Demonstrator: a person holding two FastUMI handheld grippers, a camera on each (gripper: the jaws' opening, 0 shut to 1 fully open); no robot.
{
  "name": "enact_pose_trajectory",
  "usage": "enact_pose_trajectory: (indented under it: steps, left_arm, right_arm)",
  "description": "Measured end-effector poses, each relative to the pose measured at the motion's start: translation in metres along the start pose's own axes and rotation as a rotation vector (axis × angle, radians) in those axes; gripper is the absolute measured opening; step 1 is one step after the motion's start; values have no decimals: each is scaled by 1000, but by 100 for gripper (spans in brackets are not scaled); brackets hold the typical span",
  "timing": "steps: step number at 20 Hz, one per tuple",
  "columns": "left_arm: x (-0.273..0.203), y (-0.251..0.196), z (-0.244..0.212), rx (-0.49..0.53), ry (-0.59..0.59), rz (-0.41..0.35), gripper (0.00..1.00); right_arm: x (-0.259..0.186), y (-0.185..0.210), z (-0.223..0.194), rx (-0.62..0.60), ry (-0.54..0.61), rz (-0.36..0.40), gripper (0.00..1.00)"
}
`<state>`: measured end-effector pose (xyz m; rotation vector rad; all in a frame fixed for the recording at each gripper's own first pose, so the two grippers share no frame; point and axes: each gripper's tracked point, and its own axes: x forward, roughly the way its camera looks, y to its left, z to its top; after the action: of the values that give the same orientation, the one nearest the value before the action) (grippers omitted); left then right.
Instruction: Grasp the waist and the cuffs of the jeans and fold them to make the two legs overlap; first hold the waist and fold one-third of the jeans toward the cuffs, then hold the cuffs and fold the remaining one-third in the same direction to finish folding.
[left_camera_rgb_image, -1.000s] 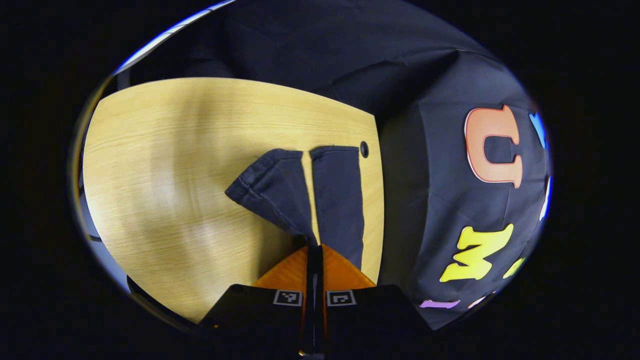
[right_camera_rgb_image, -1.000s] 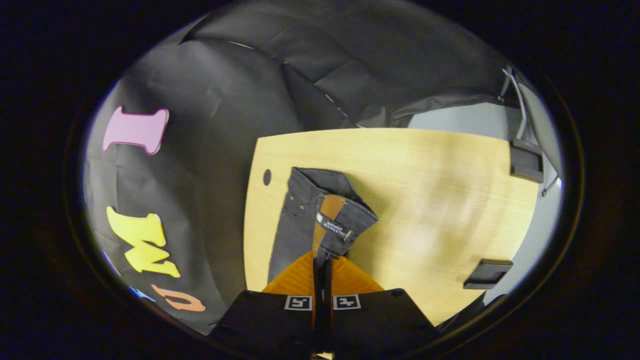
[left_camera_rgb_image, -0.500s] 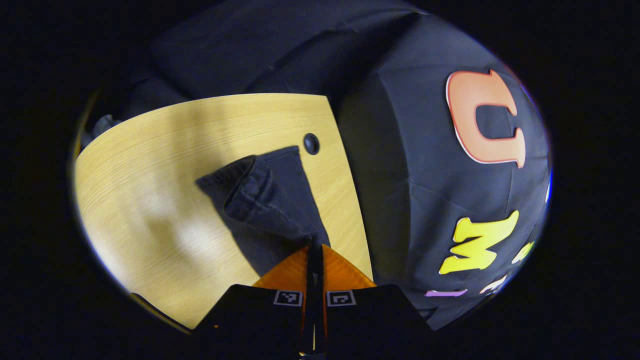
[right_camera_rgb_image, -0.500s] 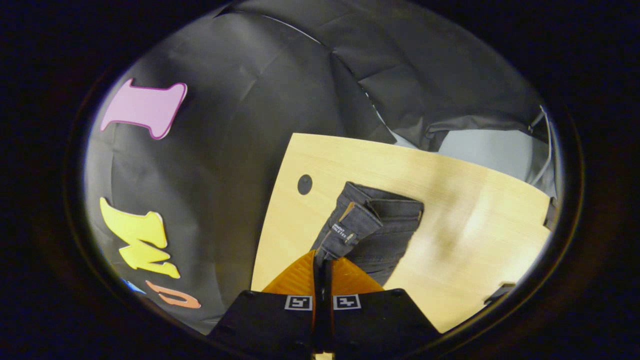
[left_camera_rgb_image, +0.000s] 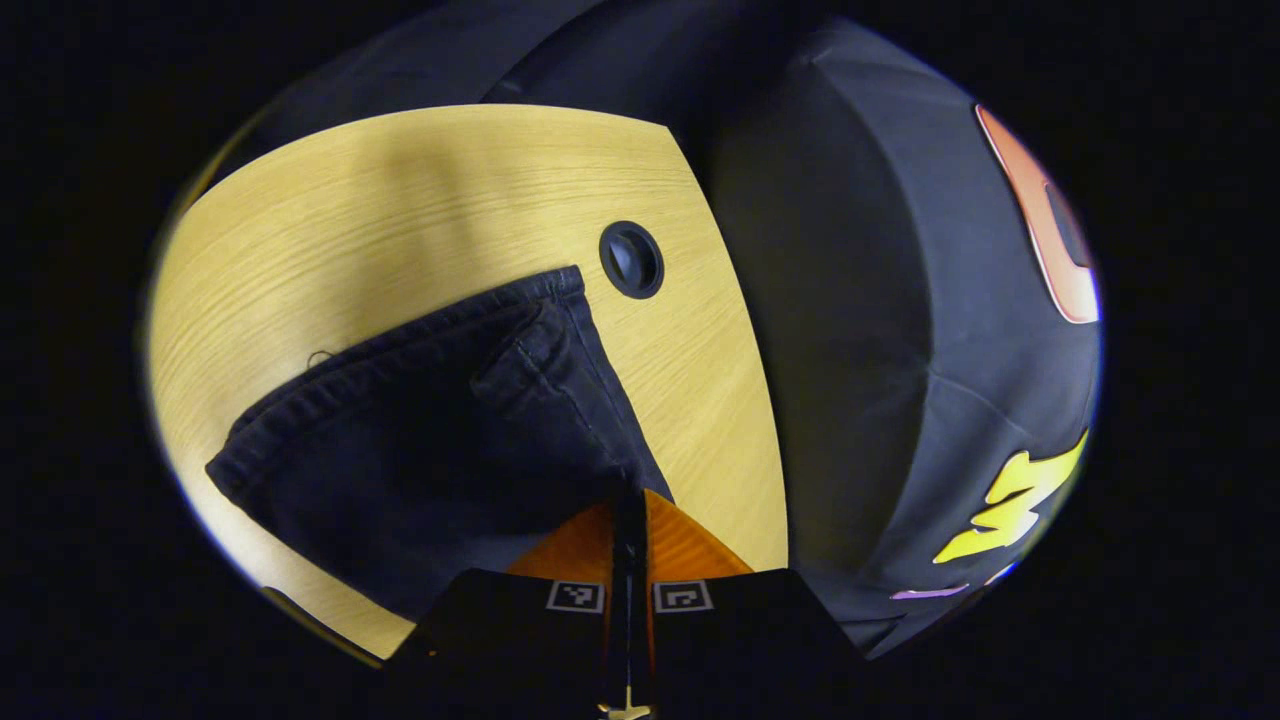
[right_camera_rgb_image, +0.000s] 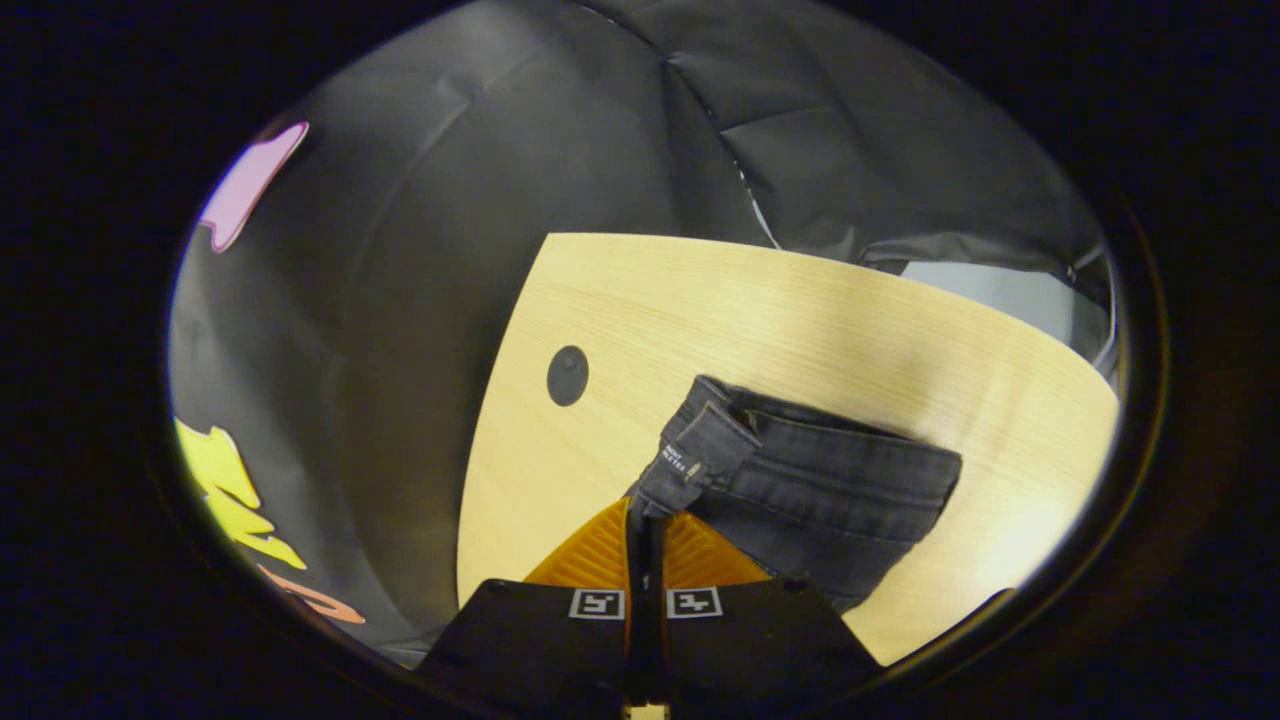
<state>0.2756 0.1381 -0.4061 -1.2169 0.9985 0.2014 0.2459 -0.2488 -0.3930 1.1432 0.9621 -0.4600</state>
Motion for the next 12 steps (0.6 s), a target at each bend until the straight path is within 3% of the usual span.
enact_pose_trajectory:
  steps: [2,3,4,5,6,9,10,11,12]
  left_arm:
    - [5,1,-1,-8,0,-2,8]
    - [5,1,-1,-8,0,-9,15]
    - [2,-2,-1,-11,-3,-13,9]
    - [4,-9,0,-14,-5,-36,36]
    - [4,-21,-1,-21,-15,-68,51]
    - [-10,-22,-5,54,-25,-10,100]
    - [-17,-29,-7,58,-22,-28,98]
    - [-24,-40,-8,64,-33,-42,99]
    - [-34,-48,-9,90,-53,-41,99]
  right_arm:
    - [8,0,0,-31,-10,-13,2]
    - [11,1,-1,-40,-13,-14,0]
    - [11,4,0,-43,-17,-11,12]
    - [13,6,-2,-48,-19,-5,15]
    - [10,9,-1,-55,-23,6,17]
    - [4,19,-6,-99,-37,26,68]
    - [-2,23,-4,-118,-55,35,85]
    - [-11,25,-3,-143,-73,42,77]
    - [-22,29,0,-180,-97,52,85]
